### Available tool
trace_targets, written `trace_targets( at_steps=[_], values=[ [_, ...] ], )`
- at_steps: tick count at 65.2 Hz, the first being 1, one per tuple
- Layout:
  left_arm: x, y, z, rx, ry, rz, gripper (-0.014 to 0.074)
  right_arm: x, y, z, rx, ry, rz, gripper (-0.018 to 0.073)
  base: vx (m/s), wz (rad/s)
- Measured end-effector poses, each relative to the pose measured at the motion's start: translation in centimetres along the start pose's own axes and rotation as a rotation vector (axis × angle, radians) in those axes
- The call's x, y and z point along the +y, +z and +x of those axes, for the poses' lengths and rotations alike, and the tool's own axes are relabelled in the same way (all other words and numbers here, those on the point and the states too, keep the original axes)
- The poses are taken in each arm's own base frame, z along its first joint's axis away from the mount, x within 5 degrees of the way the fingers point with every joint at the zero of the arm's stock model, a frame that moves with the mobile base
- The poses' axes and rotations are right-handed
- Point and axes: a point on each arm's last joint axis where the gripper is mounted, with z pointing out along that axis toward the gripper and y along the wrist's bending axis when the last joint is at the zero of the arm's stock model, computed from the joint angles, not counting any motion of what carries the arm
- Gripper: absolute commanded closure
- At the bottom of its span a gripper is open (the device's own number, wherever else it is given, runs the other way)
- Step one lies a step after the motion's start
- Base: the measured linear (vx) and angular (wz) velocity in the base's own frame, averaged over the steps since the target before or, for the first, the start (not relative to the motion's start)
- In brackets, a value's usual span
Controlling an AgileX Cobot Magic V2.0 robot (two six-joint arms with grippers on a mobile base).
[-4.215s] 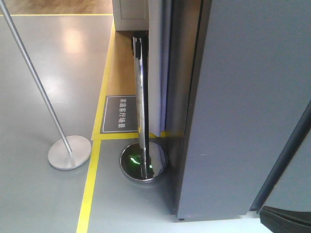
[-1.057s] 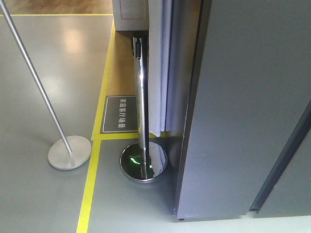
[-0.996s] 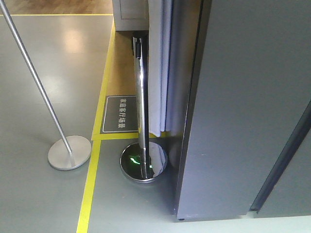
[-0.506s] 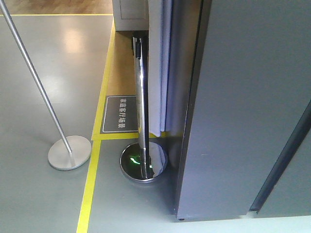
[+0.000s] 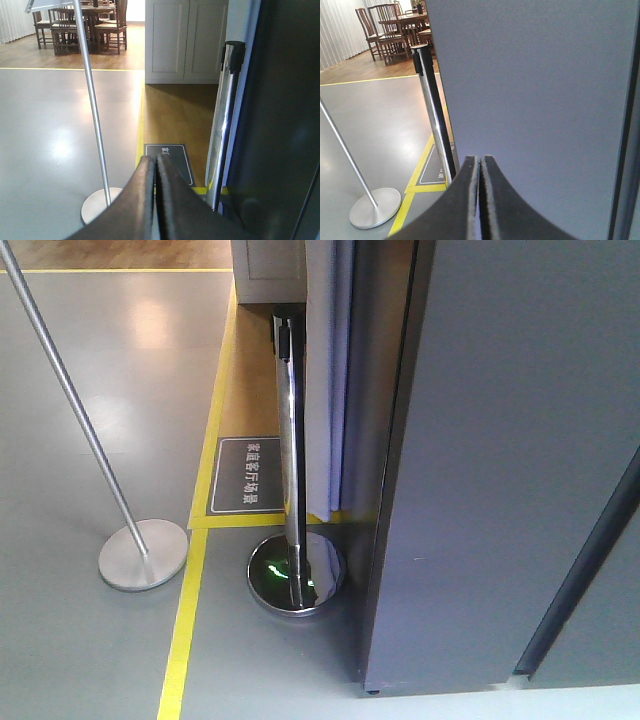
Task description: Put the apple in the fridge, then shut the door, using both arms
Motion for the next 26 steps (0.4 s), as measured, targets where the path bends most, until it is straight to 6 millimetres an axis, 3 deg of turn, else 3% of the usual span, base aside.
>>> trace_targets(
  at_steps=[26],
  values=[
    [0.00, 0.00, 0.00, 0.000, 0.000, 0.000, 0.0604, 0.00, 0.00, 0.00, 0.000, 0.000, 0.000, 0.0565, 0.00, 0.00]
  ],
)
